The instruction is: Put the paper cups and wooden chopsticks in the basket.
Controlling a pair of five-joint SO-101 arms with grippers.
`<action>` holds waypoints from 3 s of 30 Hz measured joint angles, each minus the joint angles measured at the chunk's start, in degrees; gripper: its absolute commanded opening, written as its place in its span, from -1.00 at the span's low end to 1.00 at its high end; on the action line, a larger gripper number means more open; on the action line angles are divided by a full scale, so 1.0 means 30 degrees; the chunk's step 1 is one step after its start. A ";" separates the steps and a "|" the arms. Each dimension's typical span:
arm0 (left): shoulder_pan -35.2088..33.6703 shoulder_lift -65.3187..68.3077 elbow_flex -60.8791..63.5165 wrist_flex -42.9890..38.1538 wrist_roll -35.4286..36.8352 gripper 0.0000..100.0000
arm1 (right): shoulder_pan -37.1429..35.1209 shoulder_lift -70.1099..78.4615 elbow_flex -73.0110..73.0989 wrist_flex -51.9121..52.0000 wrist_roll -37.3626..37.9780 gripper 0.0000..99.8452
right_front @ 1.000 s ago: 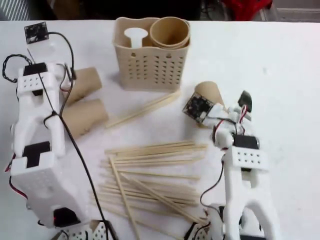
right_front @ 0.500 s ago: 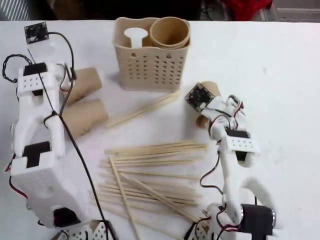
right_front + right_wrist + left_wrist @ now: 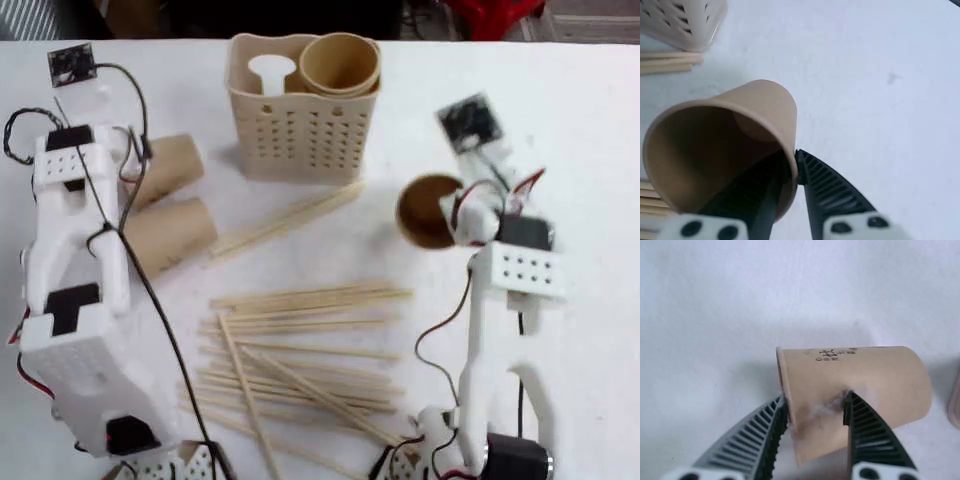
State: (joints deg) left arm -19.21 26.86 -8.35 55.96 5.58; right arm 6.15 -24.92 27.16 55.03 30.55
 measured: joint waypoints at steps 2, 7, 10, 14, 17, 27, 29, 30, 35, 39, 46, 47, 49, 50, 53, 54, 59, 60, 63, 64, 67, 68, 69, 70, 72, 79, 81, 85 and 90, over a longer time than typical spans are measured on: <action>0.0000 0.0000 0.0000 0.0000 0.0000 -0.61 | 0.0000 0.0000 -0.2344 0.1641 -0.1143 -0.97; 0.0000 0.0000 0.0000 0.0000 0.0000 -0.61 | -0.0586 0.0000 -0.8440 0.4513 -0.3663 -0.97; 0.0000 0.0000 0.0000 0.0000 0.0000 -0.61 | -0.2286 -0.0029 -1.1311 0.5216 -0.4952 -0.97; 0.0000 0.0000 0.0000 0.0000 0.0000 -0.61 | -0.4923 -0.0059 -1.3070 0.4923 -0.6300 -0.97; 0.0000 0.0000 0.0000 0.0000 0.0000 -0.61 | -0.6154 0.0440 -1.3392 0.3516 -0.6740 -0.97; 0.0000 0.0000 0.0000 0.0000 0.0000 -0.61 | -0.6271 0.5509 -1.3480 0.0029 -0.6857 -0.97; 0.0000 0.0000 0.0000 0.0000 0.0000 -0.61 | -0.6242 0.5890 -1.3480 -0.0586 -0.6857 -0.97; 0.0000 0.0000 0.0000 0.0000 0.0000 -0.61 | -0.6242 0.5919 -1.3480 -0.0791 -0.6857 -0.97; 0.0000 0.0000 0.0000 0.0000 0.0000 -0.61 | -0.6242 0.5949 -1.4125 -0.0879 -0.8498 -0.97; 0.0000 0.0000 0.0000 0.0000 0.0000 -0.61 | -0.6212 0.5919 -1.5502 -0.0879 -0.9582 -0.97; 0.0000 0.0000 0.0000 0.0000 0.0000 -0.61 | -0.6125 0.8352 -1.6147 -0.0908 -0.9700 -0.97; 0.0000 0.0000 0.0000 0.0000 0.0000 -0.61 | -0.6125 0.8850 -1.6147 -0.0908 -0.9700 -0.97; 0.0000 0.0000 0.0000 0.0000 0.0000 -0.61 | -0.6095 0.9670 -1.6147 -0.1289 -0.9700 -0.97; 0.0000 0.0000 0.0000 0.0000 0.0000 -0.61 | -0.5978 0.9934 -1.6147 -0.1524 -0.9700 -0.97; 0.0000 0.0000 0.0000 0.0000 0.0000 -0.61 | -0.5685 1.0491 -1.6147 -0.1934 -0.9700 -0.93; 0.0000 0.0000 0.0000 0.0000 0.0000 -0.61 | -0.5656 1.0549 -1.6147 -0.1963 -0.9700 -0.86; 0.0000 0.0000 0.0000 0.0000 0.0000 -0.61 | -0.5685 1.0608 -1.6147 -0.1495 -0.9700 -0.36; 0.0000 0.0000 0.0000 0.0000 0.0000 -0.61 | -0.5685 1.0608 -1.6147 -0.1465 -0.9700 -0.28; 0.0000 0.0000 0.0000 0.0000 0.0000 -0.61 | -0.5685 1.0608 -1.6147 -0.1407 -0.9700 -0.18; 0.0000 0.0000 0.0000 0.0000 0.0000 -0.61 | -0.5685 1.0549 -1.6147 -0.1377 -0.9700 -0.19; 0.0000 0.0000 0.0000 0.0000 0.0000 -0.61 | -0.5685 0.9553 -1.6147 -0.0381 -0.9700 -0.21; 0.0000 0.0000 0.0000 0.0000 0.0000 -0.61 | -0.5685 0.8967 -1.6147 0.0088 -0.9700 -0.21; 0.0000 0.0000 0.0000 0.0000 0.0000 -0.61 | -0.5685 0.8293 -1.6147 0.0557 -0.9700 -0.21; 0.0000 0.0000 0.0000 0.0000 0.0000 -0.61 | -0.5773 0.7560 -1.6147 0.1026 -0.9700 -0.21; 0.0000 0.0000 0.0000 0.0000 0.0000 -0.61 | -0.6037 0.6300 -1.6147 0.2022 -0.9700 -0.21; 0.0000 0.0000 0.0000 0.0000 0.0000 -0.61 | -0.5949 0.4806 -1.6176 0.2813 -0.9700 -0.21; 0.0000 0.0000 0.0000 0.0000 0.0000 -0.61 | -0.6007 0.5158 -1.6176 0.2139 -0.9700 -0.21; 0.0000 0.0000 0.0000 0.0000 0.0000 -0.61 | -0.5890 0.7150 -1.6176 -0.0117 -0.9729 -0.21; 0.0000 0.0000 0.0000 0.0000 0.0000 -0.61 | -0.5597 1.0462 -1.6147 -0.2256 -0.9758 -0.21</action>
State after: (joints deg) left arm -19.21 26.86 -8.35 55.96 5.58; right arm -10.64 6.46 -21.27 48.26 1.27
